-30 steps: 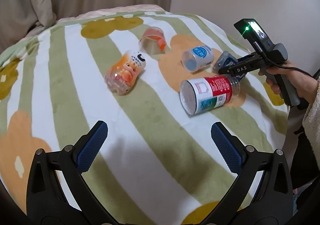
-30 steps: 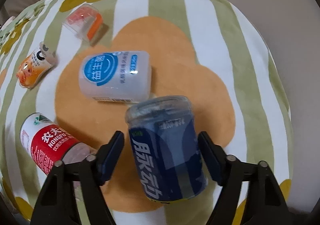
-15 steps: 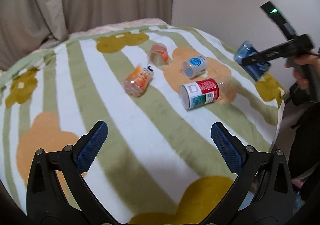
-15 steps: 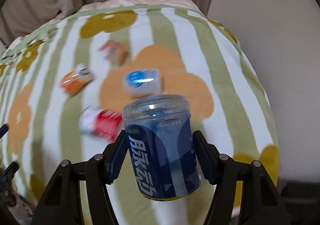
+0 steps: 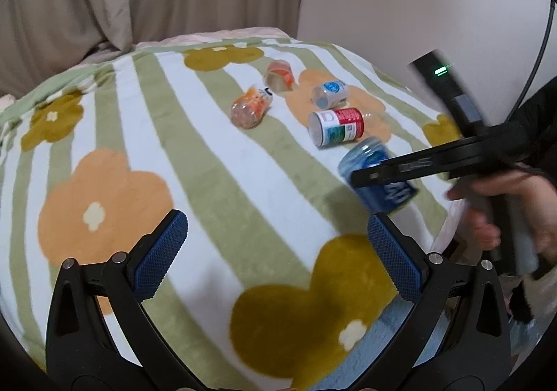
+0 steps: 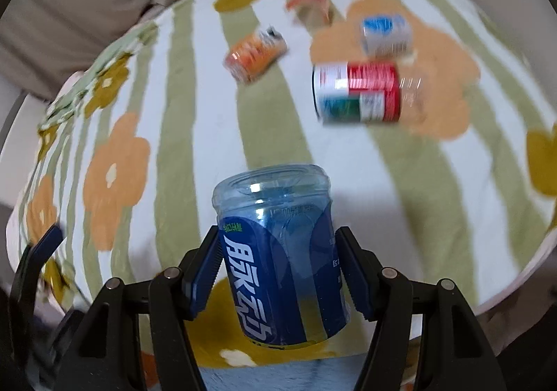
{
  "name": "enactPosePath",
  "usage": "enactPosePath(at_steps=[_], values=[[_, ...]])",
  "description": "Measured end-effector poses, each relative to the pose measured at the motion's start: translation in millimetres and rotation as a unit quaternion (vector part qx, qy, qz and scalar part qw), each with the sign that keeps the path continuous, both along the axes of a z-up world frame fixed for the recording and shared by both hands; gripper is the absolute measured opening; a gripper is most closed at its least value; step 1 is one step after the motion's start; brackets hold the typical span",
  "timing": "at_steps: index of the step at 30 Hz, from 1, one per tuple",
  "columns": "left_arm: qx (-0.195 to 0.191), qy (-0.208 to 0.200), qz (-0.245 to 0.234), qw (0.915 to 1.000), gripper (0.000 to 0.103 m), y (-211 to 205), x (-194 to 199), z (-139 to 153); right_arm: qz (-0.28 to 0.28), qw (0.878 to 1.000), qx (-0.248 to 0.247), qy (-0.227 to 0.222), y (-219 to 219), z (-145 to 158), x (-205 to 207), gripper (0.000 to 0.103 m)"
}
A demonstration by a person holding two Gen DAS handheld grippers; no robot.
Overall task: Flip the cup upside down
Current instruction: 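Lift the blue jar upright with the right gripper, set it down, release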
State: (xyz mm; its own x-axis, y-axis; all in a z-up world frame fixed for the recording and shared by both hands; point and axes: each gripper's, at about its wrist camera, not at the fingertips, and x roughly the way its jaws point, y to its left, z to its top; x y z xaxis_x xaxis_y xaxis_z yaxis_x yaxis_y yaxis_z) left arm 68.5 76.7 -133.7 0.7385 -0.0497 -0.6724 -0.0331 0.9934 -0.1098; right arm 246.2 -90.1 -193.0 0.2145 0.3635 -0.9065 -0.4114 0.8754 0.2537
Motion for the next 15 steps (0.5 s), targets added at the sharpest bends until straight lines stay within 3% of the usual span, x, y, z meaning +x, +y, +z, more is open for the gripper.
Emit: enactPosePath(at_steps=[6,10,15], values=[[0.012,0.003,0.013,0.9998,0.103,15.3,-29.0,-1.2,-0.018,0.999,-0.02,0.024,18.7,-32.5,2.6,0.061],[-0.003,0.008,0.024,0.9997,0.103,28.0,-38.4,-3.5,-0.018,0.999,-0.022,0.038,24.5,-48.7,9.3,0.062],[0.001,0.005,0.031,0.9995,0.103,29.2,-42.6,0.0,-0.025,0.999,-0.019,0.03,17.5,-53.4,11.5,0.062]])
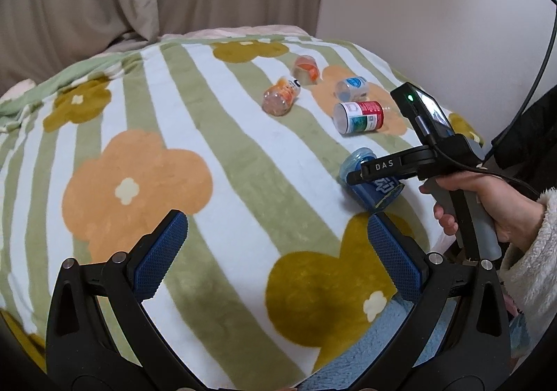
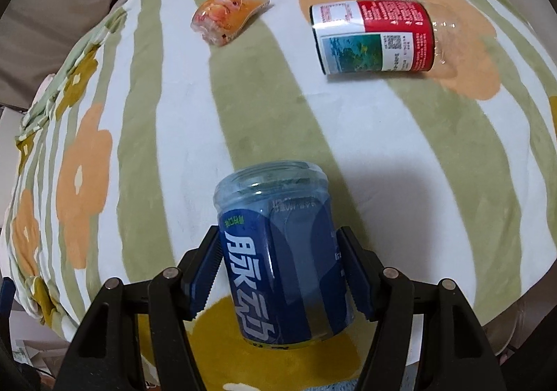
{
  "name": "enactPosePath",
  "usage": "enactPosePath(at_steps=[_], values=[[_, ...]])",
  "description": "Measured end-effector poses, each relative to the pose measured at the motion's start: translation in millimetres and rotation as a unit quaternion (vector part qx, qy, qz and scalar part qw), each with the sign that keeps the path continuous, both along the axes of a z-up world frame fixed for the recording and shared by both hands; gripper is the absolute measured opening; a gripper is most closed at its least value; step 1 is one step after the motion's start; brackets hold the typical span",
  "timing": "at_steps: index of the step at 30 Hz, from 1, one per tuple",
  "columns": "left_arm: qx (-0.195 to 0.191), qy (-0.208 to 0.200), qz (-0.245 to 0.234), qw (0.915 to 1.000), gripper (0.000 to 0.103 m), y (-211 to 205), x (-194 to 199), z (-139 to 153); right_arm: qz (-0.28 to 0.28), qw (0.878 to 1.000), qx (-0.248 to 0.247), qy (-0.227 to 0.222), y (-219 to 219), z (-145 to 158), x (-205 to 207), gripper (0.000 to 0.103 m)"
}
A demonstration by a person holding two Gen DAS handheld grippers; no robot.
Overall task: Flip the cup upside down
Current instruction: 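Lift the blue jar upright with the right gripper, set it down, release, then move the left gripper to the standing blue jar and grasp it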
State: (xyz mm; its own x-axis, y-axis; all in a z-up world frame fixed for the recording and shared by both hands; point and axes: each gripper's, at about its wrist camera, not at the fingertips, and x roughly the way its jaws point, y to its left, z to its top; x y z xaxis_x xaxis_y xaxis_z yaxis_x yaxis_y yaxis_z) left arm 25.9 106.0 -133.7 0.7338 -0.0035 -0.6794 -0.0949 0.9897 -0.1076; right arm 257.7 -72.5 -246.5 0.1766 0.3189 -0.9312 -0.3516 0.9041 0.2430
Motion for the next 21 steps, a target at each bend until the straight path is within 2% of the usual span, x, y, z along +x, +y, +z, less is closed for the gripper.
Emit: enactPosePath(at_steps=[1,3,4,5,10,14,16,18,21], values=[[-0.001,-0.001,0.001,1.0,0.103,-0.1,-0.3,1.2,0.0,1.0,0.0,-0.003,-1.1,0.5,-0.3,0.063],[-0.005,-0.001,0.002,1.0,0.103,-0.7,0.0,3.7,0.0,1.0,0.002,-0.011,-4.6,5.0,-0.7,0.08],[-0.005,-0.002,0.002,1.0,0.103,-1.4,-1.0,4.5,0.001,1.0,0.002,-0.016,-6.4,8.5,-1.4,0.098],[-0.004,-0.002,0.002,1.0,0.103,-2.6,-0.8,6.2,0.004,1.0,0.005,-0.02,-8.0,12.4,-1.9,0.103],[-0.01,-0.002,0.005,0.9999,0.103,-8.9,2.7,16.7,0.005,0.998,0.055,-0.044,-25.3,40.6,-11.2,0.103],[-0.022,0.001,0.01,0.9997,0.103,-18.4,11.5,25.3,0.007,0.991,0.076,-0.113,-47.5,77.7,-34.9,0.103],[-0.024,0.005,0.013,0.9996,0.103,-26.6,20.2,28.6,0.025,0.98,0.075,-0.182,-58.8,104.5,-56.9,0.103],[-0.026,0.003,0.03,0.9992,0.103,-35.5,29.6,32.8,0.029,0.964,0.056,-0.257,-74.1,129.2,-84.0,0.103],[-0.055,0.004,0.037,0.9978,0.103,-47.8,48.0,35.8,0.017,0.94,0.022,-0.339,-87.1,153.3,-118.2,0.103]])
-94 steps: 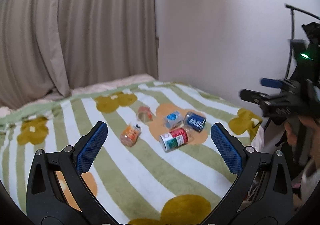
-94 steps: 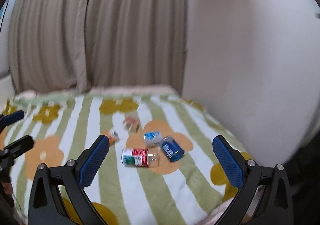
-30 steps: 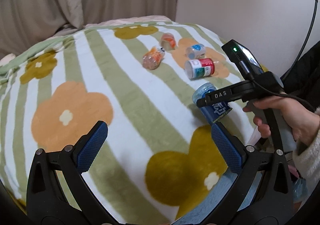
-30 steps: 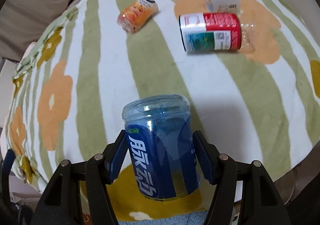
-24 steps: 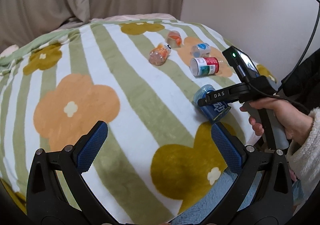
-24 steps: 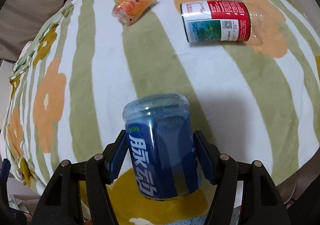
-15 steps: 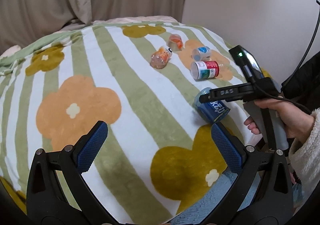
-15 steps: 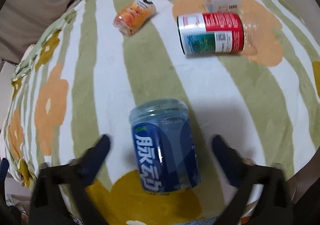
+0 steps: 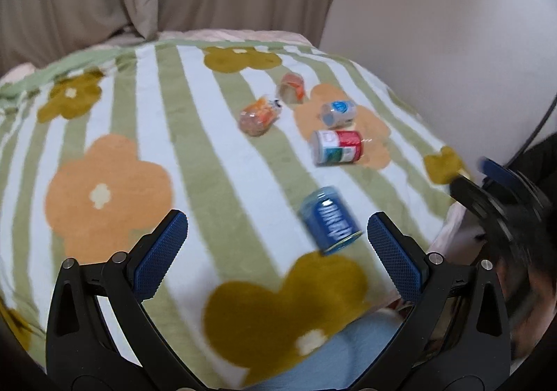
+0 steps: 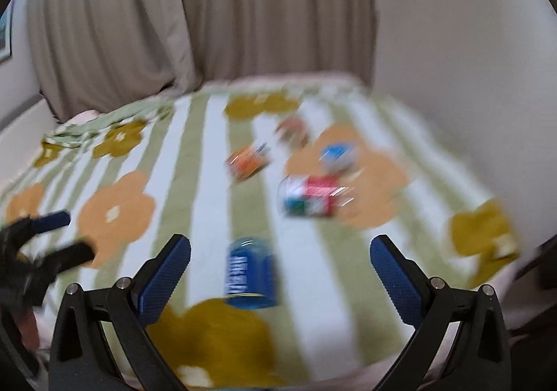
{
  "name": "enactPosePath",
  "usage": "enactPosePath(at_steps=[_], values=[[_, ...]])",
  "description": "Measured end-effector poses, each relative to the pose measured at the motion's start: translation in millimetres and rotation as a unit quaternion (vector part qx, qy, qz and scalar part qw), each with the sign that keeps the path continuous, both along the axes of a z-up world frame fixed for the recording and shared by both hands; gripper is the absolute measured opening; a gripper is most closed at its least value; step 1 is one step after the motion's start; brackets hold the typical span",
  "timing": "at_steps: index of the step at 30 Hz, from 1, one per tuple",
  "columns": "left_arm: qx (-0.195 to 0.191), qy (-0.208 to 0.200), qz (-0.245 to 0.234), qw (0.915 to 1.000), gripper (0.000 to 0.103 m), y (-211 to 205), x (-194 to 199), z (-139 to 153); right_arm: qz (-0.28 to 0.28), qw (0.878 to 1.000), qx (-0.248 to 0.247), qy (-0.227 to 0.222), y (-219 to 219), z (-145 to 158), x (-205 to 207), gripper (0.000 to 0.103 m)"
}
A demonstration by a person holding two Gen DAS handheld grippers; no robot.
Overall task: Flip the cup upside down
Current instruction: 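Move the left gripper to the standing blue jar and grasp it, then lift the blue jar with the left gripper, invert it, lower onto the bed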
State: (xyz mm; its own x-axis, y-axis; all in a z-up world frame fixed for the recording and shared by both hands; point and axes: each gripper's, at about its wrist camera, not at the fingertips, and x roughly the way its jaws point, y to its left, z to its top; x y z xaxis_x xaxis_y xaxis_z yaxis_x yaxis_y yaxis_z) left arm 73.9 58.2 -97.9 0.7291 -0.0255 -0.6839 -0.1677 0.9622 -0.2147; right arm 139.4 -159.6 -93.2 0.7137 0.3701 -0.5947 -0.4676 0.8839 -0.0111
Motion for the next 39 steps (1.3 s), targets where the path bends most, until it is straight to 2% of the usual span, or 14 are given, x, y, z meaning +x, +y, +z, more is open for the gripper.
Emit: enactPosePath(at_steps=[3,6,9,10,13,19,24,27,29,30,33,35,37,39], values=[[-0.011,0.02,-0.01,0.9997,0.103,-19.6,28.4,-1.6,-0.035,0.994,0.009,-0.102,-32.2,20.8,-42.3,0.103],[-0.021,0.057,-0.027,0.9978,0.103,-35.8,63.9,-14.3,-0.047,0.989,0.025,-0.138,-56.7,28.9,-65.5,0.103],[-0.046,0.137,-0.025,0.9891,0.103,-46.7,107.5,-45.2,-0.05,0.986,0.038,-0.153,-73.3,25.9,-79.4,0.103],[-0.062,0.169,-0.02,0.9835,0.103,-49.1,123.5,-59.4,-0.05,0.986,0.043,-0.154,-76.6,23.3,-82.1,0.103],[-0.067,0.222,0.001,0.9727,0.102,-53.6,149.5,-89.2,-0.043,0.986,0.069,-0.142,-86.4,10.7,-86.7,0.103],[-0.055,0.28,0.031,0.958,0.098,-55.9,176.6,-125.3,-0.041,0.987,0.09,-0.125,-104.8,-11.2,-92.9,0.103],[-0.072,0.31,0.044,0.947,0.084,-55.5,187.6,-144.9,-0.044,0.987,0.109,-0.109,-119.3,-21.6,-90.4,0.103],[-0.084,0.316,0.044,0.9439,0.079,-53.8,192.3,-151.5,-0.044,0.987,0.11,-0.106,-123.6,-25.5,-89.1,0.103],[-0.092,0.316,0.039,0.9435,0.068,-53.4,193.5,-154.3,-0.046,0.987,0.111,-0.104,-126.5,-28.8,-87.8,0.103],[-0.092,0.318,0.037,0.9429,0.068,-54.8,194.8,-154.8,-0.046,0.987,0.112,-0.101,-128.1,-30.4,-87.0,0.103],[-0.063,0.302,0.024,0.9508,0.068,-61.1,194.5,-143.7,-0.047,0.987,0.117,-0.098,-132.0,-32.6,-86.1,0.103],[-0.04,0.258,0.006,0.9653,0.068,-68.7,188.4,-125.8,-0.05,0.986,0.12,-0.101,-134.7,-31.2,-86.2,0.103],[-0.016,0.2,-0.009,0.9796,0.068,-75.6,176.2,-108.0,-0.051,0.985,0.127,-0.103,-137.8,-30.1,-87.2,0.103],[0.024,0.115,-0.026,0.9927,0.068,-83.7,156.3,-91.5,-0.052,0.984,0.133,-0.104,-140.4,-30.9,-88.4,0.103]])
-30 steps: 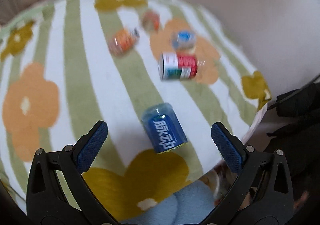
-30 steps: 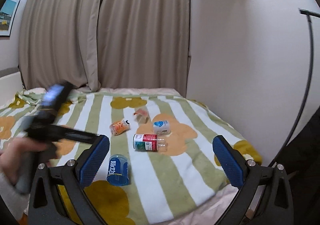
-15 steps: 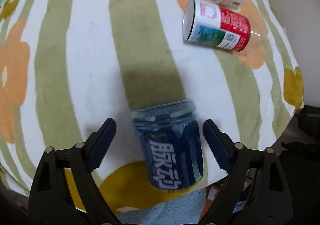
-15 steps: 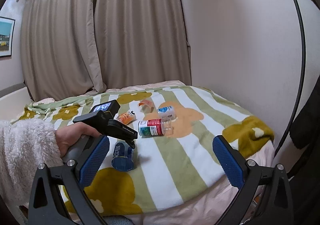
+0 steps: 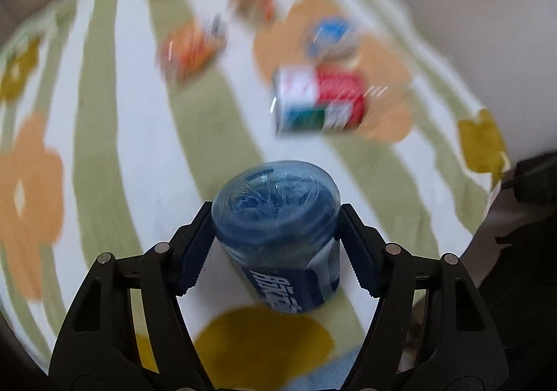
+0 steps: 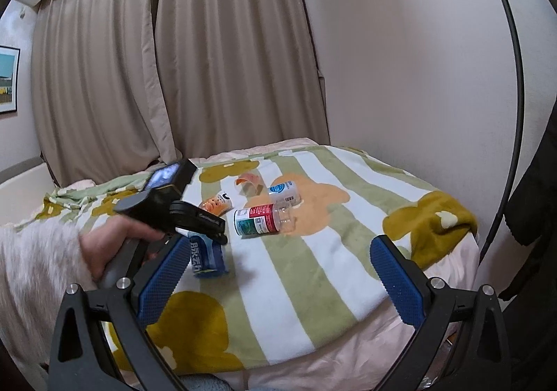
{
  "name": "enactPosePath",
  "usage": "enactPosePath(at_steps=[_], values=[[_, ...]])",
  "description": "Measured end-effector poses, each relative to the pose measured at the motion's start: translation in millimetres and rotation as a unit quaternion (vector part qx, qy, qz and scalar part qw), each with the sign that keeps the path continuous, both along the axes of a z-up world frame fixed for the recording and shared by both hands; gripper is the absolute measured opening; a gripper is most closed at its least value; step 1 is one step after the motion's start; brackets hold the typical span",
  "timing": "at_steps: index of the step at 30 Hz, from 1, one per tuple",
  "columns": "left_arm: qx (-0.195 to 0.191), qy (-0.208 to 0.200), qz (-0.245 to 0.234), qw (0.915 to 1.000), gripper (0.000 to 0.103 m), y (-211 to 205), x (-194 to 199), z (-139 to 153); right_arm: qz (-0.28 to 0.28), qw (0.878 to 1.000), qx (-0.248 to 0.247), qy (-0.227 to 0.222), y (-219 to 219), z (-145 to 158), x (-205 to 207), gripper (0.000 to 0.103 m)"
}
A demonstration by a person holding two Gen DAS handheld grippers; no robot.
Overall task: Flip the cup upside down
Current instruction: 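Lift the blue jar with the left gripper, invert it, lower onto the bed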
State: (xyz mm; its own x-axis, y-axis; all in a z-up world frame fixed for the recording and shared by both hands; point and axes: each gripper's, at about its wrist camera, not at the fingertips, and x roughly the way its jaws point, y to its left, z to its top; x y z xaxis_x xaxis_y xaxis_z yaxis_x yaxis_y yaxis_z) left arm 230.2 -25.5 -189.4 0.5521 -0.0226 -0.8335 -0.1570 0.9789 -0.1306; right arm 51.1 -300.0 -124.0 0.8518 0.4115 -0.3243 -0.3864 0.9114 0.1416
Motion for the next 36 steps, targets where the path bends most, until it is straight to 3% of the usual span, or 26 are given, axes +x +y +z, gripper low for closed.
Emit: enactPosePath(at_steps=[1,4,13,17,21,24,31,36], values=[[0.024,-0.037,-0.007,0.999,0.068,-4.3,-10.2,4.3,0.0,1.0,0.001,0.0,-0.6,-1.1,-0.8,0.103],[0.064,-0.098,-0.02,0.9929,0.067,-12.5,-23.1,1.6,-0.008,1.0,-0.006,0.004,-0.9,-7.0,-4.4,0.103],[0.074,-0.043,-0.058,0.9947,0.067,3.1,-33.7,-3.1,-0.029,0.999,-0.01,0.009,-3.4,-19.8,-19.4,0.103],[0.08,-0.06,-0.061,0.9931,0.067,-0.9,-39.3,-13.0,-0.023,1.0,0.006,0.02,-1.4,-27.3,-13.6,0.103],[0.106,-0.111,-0.056,0.9866,0.067,-8.6,-50.0,-16.0,-0.018,1.0,-0.008,0.018,6.7,-29.3,-12.6,0.103],[0.125,-0.112,-0.06,0.9839,0.067,-13.3,-48.1,-26.3,-0.016,1.0,-0.012,0.021,10.1,-30.7,-12.0,0.103],[0.117,-0.071,-0.072,0.988,0.067,-13.4,-46.1,-30.4,-0.012,0.999,-0.017,0.03,16.3,-33.5,-11.5,0.103],[0.082,-0.061,-0.066,0.9926,0.067,-4.7,-48.1,-26.8,-0.002,0.999,-0.019,0.036,23.8,-35.1,-7.8,0.103]])
